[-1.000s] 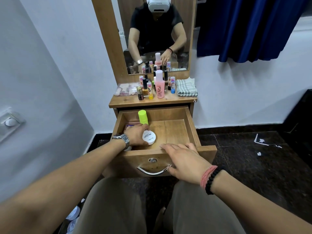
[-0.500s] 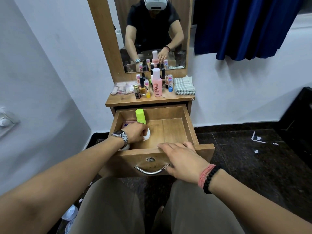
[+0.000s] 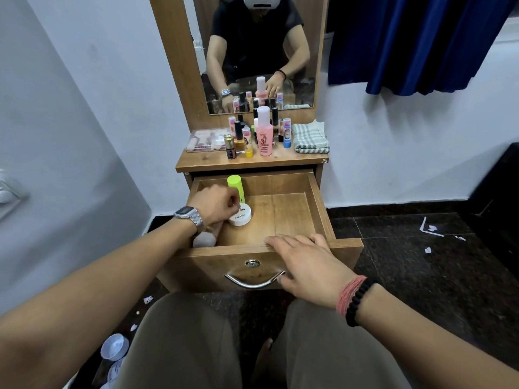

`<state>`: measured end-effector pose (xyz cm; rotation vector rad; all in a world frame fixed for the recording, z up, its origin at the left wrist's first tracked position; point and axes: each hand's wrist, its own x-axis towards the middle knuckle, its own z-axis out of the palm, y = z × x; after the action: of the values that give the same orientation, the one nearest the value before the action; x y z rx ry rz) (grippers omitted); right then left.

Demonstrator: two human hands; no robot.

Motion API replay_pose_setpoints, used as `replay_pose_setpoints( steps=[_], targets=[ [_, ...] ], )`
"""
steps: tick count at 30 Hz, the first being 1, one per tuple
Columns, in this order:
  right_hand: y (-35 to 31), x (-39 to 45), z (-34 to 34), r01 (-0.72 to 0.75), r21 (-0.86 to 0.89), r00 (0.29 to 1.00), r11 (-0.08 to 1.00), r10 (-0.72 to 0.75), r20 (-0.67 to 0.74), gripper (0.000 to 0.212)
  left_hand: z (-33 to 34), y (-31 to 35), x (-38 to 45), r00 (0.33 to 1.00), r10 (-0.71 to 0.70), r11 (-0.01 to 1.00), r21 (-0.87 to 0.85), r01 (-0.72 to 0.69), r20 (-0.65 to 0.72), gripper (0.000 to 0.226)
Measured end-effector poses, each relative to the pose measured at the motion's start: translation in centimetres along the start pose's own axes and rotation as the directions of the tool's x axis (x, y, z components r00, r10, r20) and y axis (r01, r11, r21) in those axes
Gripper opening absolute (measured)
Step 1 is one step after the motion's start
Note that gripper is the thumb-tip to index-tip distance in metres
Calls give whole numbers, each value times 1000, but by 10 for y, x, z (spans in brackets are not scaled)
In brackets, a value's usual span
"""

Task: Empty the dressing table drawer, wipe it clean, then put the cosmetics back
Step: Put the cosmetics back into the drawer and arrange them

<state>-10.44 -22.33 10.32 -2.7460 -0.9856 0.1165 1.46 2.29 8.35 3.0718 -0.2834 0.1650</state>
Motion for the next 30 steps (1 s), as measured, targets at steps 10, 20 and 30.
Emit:
replay_pose_setpoints(
  steps=[10, 20, 30],
  targets=[
    [-1, 0, 2, -4, -17, 1000, 1000, 4, -1, 62, -45, -84, 51, 876, -350, 915, -323, 243, -331, 47],
    [0, 0, 3, -1, -8, 1000, 1000, 1, 9, 64, -39, -97, 106, 989, -125, 990, -81, 119, -77, 50],
    [-1, 2, 3, -9, -12, 1000, 1000, 9, 18, 64, -35, -107, 101, 967, -148, 988, -81, 134, -209, 33]
  ],
)
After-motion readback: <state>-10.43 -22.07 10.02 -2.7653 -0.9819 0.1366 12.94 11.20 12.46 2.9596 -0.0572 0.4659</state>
